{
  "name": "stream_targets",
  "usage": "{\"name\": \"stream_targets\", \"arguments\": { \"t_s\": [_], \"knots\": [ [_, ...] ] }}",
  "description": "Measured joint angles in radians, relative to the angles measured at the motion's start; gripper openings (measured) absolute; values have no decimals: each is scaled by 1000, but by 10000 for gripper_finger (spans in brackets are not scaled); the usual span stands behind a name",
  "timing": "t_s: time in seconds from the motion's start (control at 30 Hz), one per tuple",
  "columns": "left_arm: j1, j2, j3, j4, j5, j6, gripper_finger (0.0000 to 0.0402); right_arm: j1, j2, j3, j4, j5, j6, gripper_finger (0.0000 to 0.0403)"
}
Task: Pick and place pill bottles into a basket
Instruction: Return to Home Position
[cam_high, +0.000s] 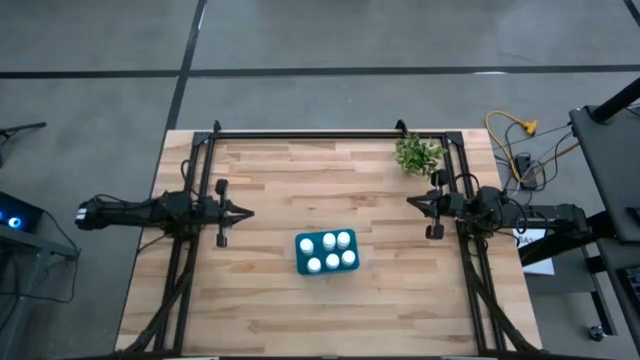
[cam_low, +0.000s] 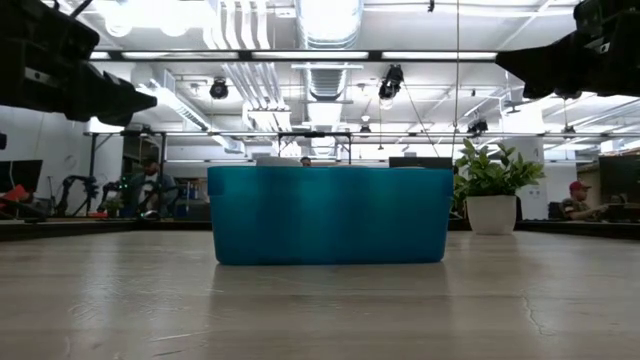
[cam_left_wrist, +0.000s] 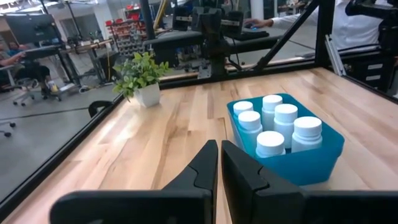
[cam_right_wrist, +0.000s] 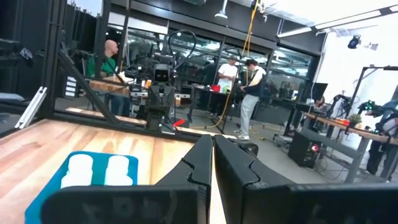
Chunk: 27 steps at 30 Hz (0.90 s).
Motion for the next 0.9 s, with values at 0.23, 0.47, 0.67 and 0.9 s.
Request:
{"name": "stream_targets", "arguments": {
  "t_s": [0.23, 0.47, 0.67, 0.9],
  "knots": [
    [0, 18, -2, 11, 0, 0, 4, 0, 0, 0, 0, 0, -9, 8],
    [0, 36, -3, 15, 0, 0, 4, 0, 0, 0, 0, -1, -3, 9],
    [0, 50, -3, 18, 0, 0, 4, 0, 0, 0, 1, -1, -3, 8],
    [0, 67, -3, 19, 0, 0, 4, 0, 0, 0, 1, -1, -5, 8]
  ]
}}
